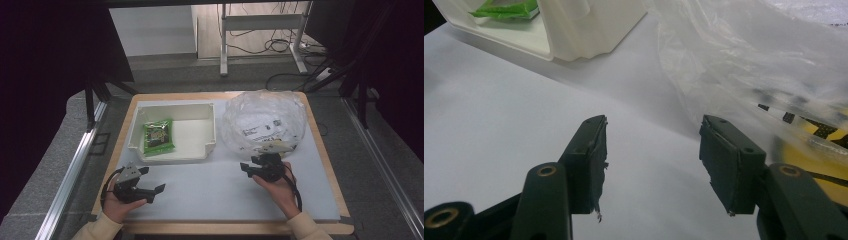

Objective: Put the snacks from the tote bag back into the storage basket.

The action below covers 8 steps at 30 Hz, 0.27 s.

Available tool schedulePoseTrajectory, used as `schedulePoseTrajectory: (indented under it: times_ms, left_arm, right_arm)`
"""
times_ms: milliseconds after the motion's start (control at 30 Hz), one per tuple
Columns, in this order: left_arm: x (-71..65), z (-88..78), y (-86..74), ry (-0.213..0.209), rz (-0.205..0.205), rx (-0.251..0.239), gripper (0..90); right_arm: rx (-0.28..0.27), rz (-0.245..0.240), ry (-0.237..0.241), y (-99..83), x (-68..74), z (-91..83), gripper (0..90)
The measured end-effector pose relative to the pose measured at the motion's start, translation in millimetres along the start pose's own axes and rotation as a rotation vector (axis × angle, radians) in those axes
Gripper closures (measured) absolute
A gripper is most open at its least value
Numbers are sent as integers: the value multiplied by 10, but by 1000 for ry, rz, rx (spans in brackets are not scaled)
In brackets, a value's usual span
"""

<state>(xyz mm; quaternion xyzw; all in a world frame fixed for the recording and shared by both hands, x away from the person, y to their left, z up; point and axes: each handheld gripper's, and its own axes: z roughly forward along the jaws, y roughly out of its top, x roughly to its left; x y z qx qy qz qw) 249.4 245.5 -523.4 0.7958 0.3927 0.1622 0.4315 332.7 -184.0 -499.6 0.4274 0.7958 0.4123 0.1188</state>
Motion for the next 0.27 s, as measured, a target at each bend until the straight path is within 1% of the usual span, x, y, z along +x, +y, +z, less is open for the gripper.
schedulePoseTrajectory:
  times_ms: [267]
  left_arm:
    - [6, -5, 1, -6, -2, -3, 105]
  right_arm:
    - [-10, 1, -12, -4, -4, -1, 447]
